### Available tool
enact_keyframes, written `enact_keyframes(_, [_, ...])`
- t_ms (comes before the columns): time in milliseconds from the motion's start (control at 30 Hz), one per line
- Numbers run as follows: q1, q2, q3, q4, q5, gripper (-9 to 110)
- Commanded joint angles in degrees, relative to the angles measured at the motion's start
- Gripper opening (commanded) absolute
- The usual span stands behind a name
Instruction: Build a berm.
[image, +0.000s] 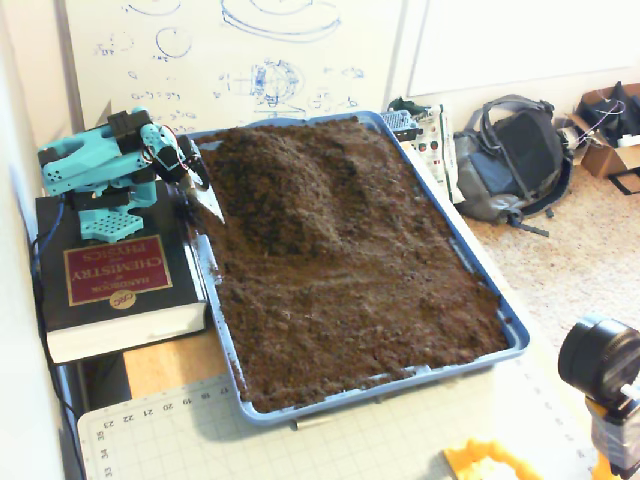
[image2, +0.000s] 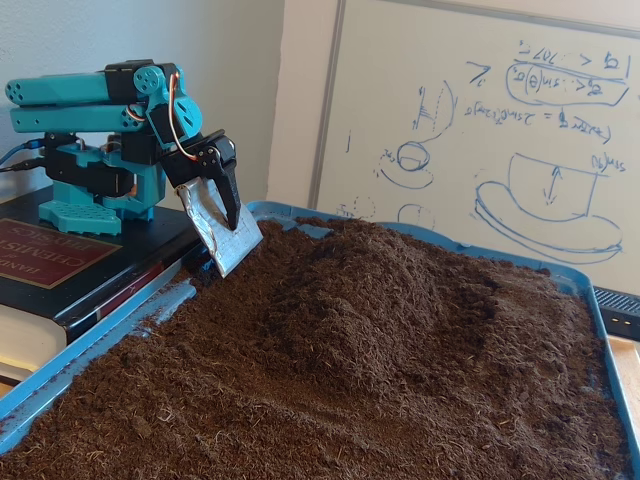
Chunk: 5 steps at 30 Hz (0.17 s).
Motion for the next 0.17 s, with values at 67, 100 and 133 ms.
enact_keyframes(67, [-0.4,1.8,-1.1,1.3,-0.1,1])
enact_keyframes(100, [-0.4,1.8,-1.1,1.3,-0.1,1])
enact_keyframes(133, [-0.4,1.8,-1.1,1.3,-0.1,1])
